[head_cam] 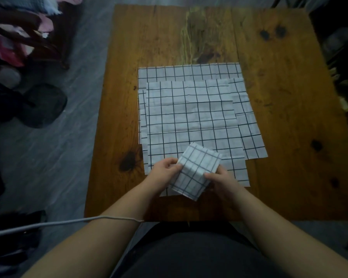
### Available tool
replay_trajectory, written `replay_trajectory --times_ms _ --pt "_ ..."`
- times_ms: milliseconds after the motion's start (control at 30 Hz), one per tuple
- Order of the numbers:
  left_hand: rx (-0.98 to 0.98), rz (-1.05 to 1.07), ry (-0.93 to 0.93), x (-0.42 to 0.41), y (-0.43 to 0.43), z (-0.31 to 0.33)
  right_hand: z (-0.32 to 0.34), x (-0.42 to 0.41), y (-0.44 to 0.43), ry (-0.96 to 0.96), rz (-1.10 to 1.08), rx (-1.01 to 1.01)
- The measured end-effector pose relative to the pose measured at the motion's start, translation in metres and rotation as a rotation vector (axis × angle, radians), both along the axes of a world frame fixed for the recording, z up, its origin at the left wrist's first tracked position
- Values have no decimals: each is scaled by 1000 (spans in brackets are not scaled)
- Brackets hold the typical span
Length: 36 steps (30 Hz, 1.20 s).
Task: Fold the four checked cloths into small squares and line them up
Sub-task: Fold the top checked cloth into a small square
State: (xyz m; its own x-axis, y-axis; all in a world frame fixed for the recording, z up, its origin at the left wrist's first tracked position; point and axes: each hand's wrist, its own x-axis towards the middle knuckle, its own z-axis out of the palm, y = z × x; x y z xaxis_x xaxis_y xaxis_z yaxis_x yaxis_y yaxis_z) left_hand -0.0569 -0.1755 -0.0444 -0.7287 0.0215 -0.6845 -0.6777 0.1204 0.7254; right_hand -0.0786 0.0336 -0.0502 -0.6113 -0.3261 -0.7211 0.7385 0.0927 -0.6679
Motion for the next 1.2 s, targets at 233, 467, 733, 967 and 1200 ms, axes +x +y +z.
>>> replay_trajectory --times_ms 233,467,733,967,1200 --pt "79 74 45 3 4 3 10 0 -6 17 -235 134" --pt "-238 -139 202 4 4 12 25 6 -2 453 164 516" --pt "-512 -389 245 5 -8 10 23 2 2 656 372 768" --pt "-177 -156 122 -6 -10 13 21 -14 5 488 380 598" --pt "22 102 -14 -4 -4 -2 8 -16 2 228 171 459"
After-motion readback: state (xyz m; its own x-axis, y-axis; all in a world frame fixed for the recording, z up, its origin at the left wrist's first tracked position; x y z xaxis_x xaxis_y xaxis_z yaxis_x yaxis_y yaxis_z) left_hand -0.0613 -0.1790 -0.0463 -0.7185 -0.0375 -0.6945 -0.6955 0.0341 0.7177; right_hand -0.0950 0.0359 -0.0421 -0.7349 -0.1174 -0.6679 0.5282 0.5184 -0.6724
